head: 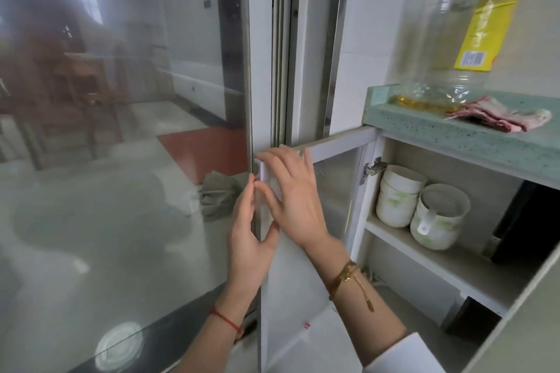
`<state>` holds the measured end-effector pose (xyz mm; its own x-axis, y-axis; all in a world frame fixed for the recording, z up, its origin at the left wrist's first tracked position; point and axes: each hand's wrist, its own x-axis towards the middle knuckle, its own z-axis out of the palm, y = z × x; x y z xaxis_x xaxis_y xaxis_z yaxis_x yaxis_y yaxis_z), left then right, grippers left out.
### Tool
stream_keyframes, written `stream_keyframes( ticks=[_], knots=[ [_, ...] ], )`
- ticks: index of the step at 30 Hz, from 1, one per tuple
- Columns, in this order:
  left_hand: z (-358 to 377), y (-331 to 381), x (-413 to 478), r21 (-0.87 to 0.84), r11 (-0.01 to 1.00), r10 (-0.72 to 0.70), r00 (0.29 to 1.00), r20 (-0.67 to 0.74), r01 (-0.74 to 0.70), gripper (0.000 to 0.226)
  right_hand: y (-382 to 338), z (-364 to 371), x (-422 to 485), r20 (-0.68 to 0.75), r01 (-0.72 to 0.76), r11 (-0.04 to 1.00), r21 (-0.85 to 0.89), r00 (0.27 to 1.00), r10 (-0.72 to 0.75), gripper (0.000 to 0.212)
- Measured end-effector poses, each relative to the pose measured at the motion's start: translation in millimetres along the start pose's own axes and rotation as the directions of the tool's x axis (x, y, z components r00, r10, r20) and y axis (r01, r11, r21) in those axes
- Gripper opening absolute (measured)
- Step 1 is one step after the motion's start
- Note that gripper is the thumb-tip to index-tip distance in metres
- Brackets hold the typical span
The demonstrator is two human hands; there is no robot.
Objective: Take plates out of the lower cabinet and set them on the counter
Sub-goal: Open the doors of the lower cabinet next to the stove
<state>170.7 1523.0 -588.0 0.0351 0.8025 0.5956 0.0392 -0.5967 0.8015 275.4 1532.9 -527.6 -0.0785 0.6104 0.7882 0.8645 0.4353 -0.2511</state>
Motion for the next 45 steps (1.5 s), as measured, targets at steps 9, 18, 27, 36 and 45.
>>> stream_keyframes(
  ticks=[9,18,27,36,45],
  knots=[
    [-15,-15,13,-0.041,0.999,-0.029,0.988,0.153,0.036,0.089,4,23,11,0.064,0.008,0.99,-0.14,0.998,0.001,0.053],
    [32,0,-5,-0.062,0.978,0.2,0.98,0.009,-0.199,0.041,39,-43,-41,-0.16,-0.18,0.979,-0.098,0.974,0.163,0.043],
    [197,38,-23,-0.23,0.947,0.01,0.697,0.717,0.223,0.041,108,-181,-149,-0.526,-0.59,0.628,-0.508,0.789,0.316,0.026],
    [355,96,-54,-0.148,0.958,0.031,0.421,0.906,0.247,0.075,125,-274,-169,-0.58,-0.705,0.37,-0.605,0.708,0.402,0.051],
    [340,91,-54,-0.275,0.925,0.106,0.515,0.851,0.264,0.042,114,-283,-169,-0.56,-0.691,0.386,-0.612,0.722,0.405,0.05]
  ],
)
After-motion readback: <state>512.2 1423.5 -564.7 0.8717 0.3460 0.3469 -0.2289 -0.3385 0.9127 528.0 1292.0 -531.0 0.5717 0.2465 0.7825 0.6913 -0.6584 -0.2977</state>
